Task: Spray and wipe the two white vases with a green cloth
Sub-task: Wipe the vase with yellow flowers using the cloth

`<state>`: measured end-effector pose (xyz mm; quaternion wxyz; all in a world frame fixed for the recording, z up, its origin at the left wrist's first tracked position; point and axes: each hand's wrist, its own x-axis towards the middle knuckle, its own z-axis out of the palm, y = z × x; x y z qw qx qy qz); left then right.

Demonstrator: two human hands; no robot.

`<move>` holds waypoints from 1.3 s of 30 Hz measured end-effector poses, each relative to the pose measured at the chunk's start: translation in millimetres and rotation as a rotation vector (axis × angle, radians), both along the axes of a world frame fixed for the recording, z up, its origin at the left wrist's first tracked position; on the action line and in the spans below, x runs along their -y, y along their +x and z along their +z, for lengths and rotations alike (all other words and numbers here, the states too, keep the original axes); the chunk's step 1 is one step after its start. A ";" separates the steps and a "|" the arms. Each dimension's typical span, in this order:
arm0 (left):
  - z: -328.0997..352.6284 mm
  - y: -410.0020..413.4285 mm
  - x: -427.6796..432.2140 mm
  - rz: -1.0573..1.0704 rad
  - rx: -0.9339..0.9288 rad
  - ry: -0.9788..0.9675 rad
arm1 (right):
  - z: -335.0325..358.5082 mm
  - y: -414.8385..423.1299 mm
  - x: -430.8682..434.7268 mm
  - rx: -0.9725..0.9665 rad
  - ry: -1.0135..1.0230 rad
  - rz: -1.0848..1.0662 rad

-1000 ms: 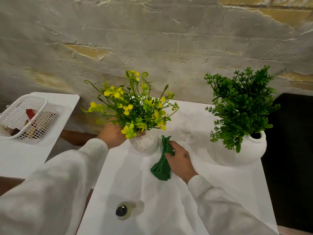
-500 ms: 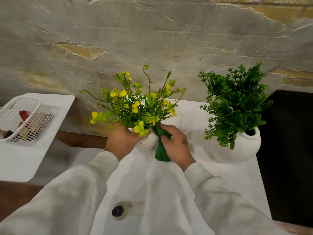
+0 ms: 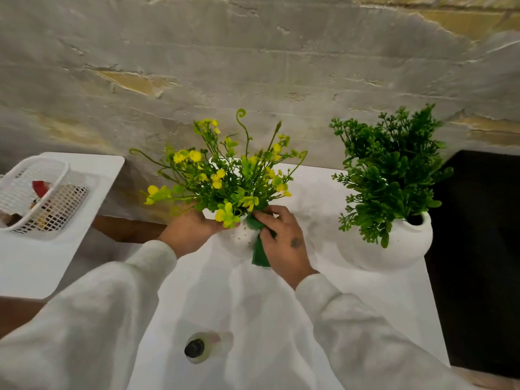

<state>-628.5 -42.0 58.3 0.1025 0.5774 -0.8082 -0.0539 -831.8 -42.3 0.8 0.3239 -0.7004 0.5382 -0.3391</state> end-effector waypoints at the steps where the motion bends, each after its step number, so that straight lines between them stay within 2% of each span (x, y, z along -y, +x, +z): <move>1: -5.8 4.0 0.7 -0.145 0.112 -0.095 | -0.5 -1.4 -4.8 -0.019 -0.039 0.014; 4: -8.3 11.5 4.1 -0.274 0.335 -0.241 | -8.1 -6.8 -22.3 -0.093 -0.216 0.095; 6: -10.5 11.1 5.0 -0.285 0.358 -0.309 | -11.3 -5.8 -21.2 -0.113 -0.259 0.091; 11: -6.5 8.2 -0.7 -0.295 0.350 -0.461 | -2.2 5.6 -10.3 -0.018 -0.106 -0.007; 14: -6.5 2.4 -6.2 -0.254 0.304 -0.509 | 0.5 8.0 -10.4 0.009 -0.090 -0.036; 22: -8.8 -4.0 -10.2 -0.132 0.198 -0.468 | 2.5 10.9 -5.0 -0.008 -0.108 -0.016; 26: -10.4 -5.6 -11.3 -0.073 0.151 -0.347 | 2.8 12.4 1.3 -0.031 -0.114 0.009; 29: -9.6 -5.8 -10.5 -0.023 0.177 -0.335 | -1.2 11.7 -8.3 -0.054 -0.164 0.040; 31: -2.5 -8.2 -9.4 0.144 0.007 -0.210 | -6.8 9.6 -19.4 -0.069 -0.211 0.076; 32: -1.4 -9.8 -9.0 0.266 -0.183 -0.057 | -8.3 8.0 -22.1 -0.073 -0.223 0.085; 33: -2.4 -10.7 -10.0 0.283 -0.274 0.087 | -8.5 7.5 -19.8 -0.071 -0.225 0.081; 34: 1.3 -10.8 -9.5 0.227 -0.361 0.115 | -8.6 7.2 -14.9 -0.065 -0.214 0.060; 35: 5.5 -6.8 -5.1 0.045 -0.292 0.105 | -8.7 7.3 -9.2 -0.056 -0.196 0.031; 36: 9.6 -11.1 -2.9 0.003 -0.190 0.168 | -8.8 7.7 -4.7 -0.049 -0.181 0.011; 37: 10.1 -9.8 -5.2 -0.036 -0.080 0.128 | -9.0 7.5 -3.0 -0.048 -0.176 0.007; 39: -0.8 -4.5 -1.4 -0.057 0.022 -0.004 | -12.1 6.6 -9.0 -0.079 -0.202 0.040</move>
